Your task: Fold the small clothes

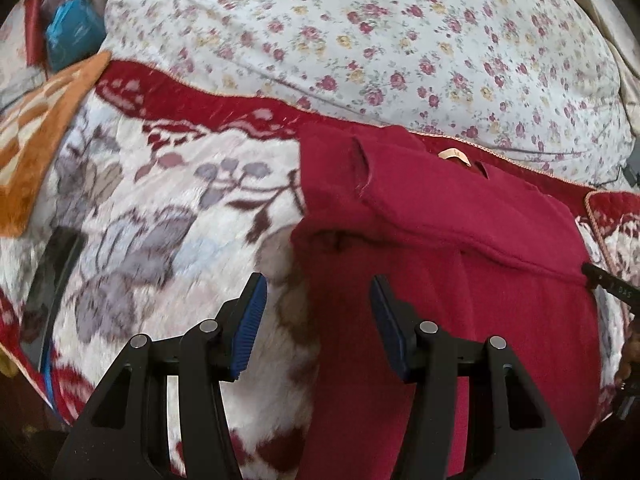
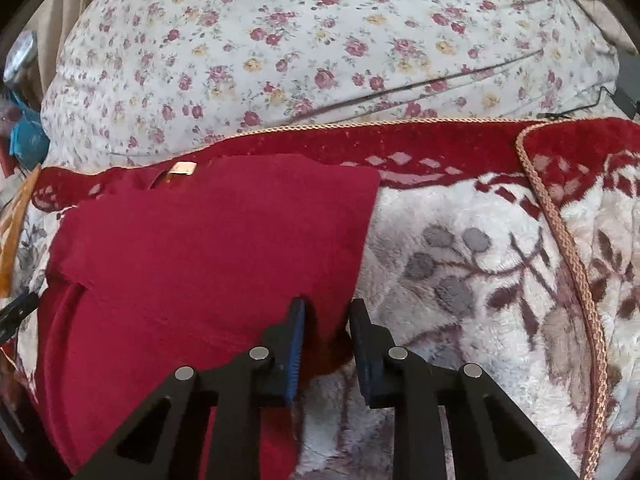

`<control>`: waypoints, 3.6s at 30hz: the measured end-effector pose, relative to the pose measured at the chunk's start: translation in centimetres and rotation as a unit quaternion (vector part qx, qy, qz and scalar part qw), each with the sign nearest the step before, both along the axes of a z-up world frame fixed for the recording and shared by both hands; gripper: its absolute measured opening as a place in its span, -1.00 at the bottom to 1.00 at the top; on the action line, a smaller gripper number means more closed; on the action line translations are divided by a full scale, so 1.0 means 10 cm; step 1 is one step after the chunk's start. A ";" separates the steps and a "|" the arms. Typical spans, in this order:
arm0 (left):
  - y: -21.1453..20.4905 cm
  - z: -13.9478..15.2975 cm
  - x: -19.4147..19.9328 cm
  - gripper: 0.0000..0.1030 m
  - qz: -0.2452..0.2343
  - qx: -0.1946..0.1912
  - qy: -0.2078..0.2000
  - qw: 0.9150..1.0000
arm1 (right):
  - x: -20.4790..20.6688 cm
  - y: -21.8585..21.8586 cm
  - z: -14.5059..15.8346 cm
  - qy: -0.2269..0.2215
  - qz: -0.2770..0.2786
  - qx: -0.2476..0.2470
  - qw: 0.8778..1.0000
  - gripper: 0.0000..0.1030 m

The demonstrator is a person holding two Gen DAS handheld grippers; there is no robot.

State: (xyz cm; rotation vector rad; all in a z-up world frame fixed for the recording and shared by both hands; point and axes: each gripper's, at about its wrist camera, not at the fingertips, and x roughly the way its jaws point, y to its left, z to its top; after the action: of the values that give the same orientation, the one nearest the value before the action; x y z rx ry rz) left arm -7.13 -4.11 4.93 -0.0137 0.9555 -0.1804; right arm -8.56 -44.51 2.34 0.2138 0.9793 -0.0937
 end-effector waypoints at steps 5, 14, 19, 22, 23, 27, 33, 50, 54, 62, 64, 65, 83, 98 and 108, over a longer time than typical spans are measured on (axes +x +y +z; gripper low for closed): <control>0.14 -0.05 -0.17 0.03 0.002 -0.010 0.014 1.000 | -0.09 -0.12 0.07 -0.003 -0.021 0.048 0.999 -0.54; 0.34 -0.09 -0.60 0.03 -0.045 -0.024 0.061 0.997 | -0.82 0.17 0.17 0.024 0.046 0.164 0.985 -0.13; 0.39 -0.02 -0.90 0.03 -0.079 -0.006 0.066 0.995 | -1.21 0.40 0.09 0.067 0.098 0.150 0.982 -0.13; 0.44 -0.10 -1.07 0.03 -0.090 0.006 0.084 0.992 | -1.40 0.44 0.09 0.080 0.111 0.171 0.976 -0.09; 0.46 -0.13 -1.12 0.03 -0.091 0.011 0.091 0.992 | -1.46 0.45 0.07 0.087 0.113 0.175 0.974 -0.01; 0.54 -0.30 -1.30 0.03 -0.098 0.025 0.119 0.988 | -1.66 0.51 -0.07 0.127 0.117 0.164 0.971 0.28; 0.55 -0.55 -1.48 0.03 -0.116 0.041 0.158 0.980 | -1.87 0.61 -0.40 0.202 0.120 0.147 0.961 0.28; 0.24 -0.93 -1.52 0.03 -0.170 0.055 0.213 0.961 | -1.77 0.75 -0.75 0.242 0.099 0.167 0.951 0.29; 0.26 -0.92 -1.49 -0.20 -0.173 0.038 0.217 0.960 | -1.77 0.76 -0.79 0.240 0.090 0.181 0.949 0.19; 0.34 -0.61 -1.55 -0.88 -0.204 -0.016 0.204 0.957 | -1.83 0.94 -0.45 0.175 0.160 0.195 0.952 -0.59; 0.38 -0.42 -1.54 -0.89 -0.214 -0.035 0.189 0.958 | -1.86 0.94 -0.31 0.157 0.170 0.210 0.950 -0.60; 0.39 -0.32 -1.53 -0.89 -0.216 -0.044 0.180 0.959 | -1.87 0.93 -0.24 0.147 0.173 0.219 0.949 -0.60; 0.23 0.68 -0.44 -0.89 -0.152 -0.133 0.028 0.979 | -1.13 0.32 0.80 -0.085 0.099 0.269 0.954 -0.61; 0.30 0.13 0.35 -0.88 -0.043 -0.173 0.062 0.982 | -0.27 0.11 0.26 -0.036 0.041 0.160 0.986 -0.66; 0.34 0.29 0.25 -0.49 -0.059 -0.217 0.078 0.971 | -0.32 0.02 0.10 0.001 0.029 0.245 0.969 -0.62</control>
State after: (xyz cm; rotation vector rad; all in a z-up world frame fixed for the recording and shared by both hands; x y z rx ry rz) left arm -4.67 -0.74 7.87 -0.3798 1.0577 -0.5018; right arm -11.79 -44.35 3.39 0.6386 0.9981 0.2051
